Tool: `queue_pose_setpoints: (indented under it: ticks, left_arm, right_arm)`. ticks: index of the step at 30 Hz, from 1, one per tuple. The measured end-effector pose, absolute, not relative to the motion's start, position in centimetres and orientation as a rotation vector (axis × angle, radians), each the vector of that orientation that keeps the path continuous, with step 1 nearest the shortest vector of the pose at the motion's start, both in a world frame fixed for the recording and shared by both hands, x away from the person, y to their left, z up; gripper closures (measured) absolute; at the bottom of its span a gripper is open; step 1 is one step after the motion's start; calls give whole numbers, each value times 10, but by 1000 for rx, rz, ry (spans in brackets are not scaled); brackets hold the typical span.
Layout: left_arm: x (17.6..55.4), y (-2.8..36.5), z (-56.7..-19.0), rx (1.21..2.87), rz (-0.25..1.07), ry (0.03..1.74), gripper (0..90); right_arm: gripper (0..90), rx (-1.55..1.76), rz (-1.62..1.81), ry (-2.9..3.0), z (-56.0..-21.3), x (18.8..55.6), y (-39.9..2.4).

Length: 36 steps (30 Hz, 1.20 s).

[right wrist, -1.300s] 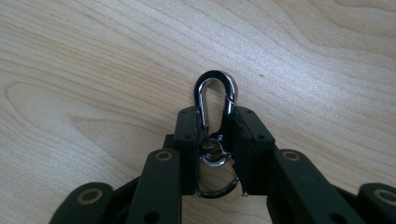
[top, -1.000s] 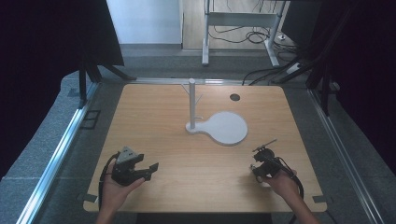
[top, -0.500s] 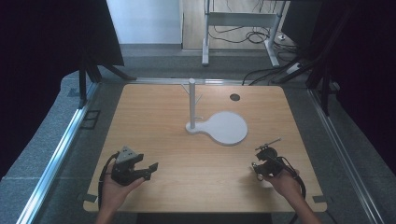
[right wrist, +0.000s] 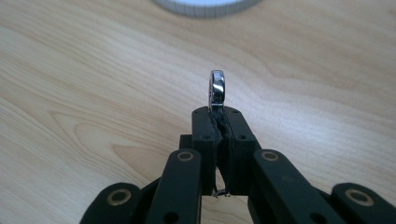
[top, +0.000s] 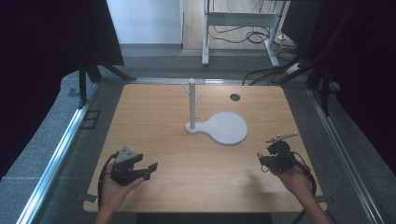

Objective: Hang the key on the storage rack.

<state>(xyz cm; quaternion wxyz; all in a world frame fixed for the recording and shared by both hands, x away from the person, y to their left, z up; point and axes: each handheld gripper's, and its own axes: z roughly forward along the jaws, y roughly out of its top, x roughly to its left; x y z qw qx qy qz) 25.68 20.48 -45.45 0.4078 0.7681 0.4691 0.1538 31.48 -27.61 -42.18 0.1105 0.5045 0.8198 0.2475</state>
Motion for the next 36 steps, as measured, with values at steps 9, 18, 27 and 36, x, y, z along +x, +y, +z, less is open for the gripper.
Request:
queue_pose_setpoints:
  ticks: [9,18,27,36]
  left_arm:
    - [257,205,-455,1940,387,1183,294]
    - [257,205,-456,1941,386,1186,295]
    - [258,205,-456,1942,387,1186,294]
    - [257,205,-455,1944,388,1184,294]
  right_arm:
    - [851,1463,807,2367,-405,314,-282]
    - [851,1458,823,2362,-402,313,-285]
    - [851,1448,827,2363,-400,313,-285]
    - [851,1418,899,2362,-392,317,-278]
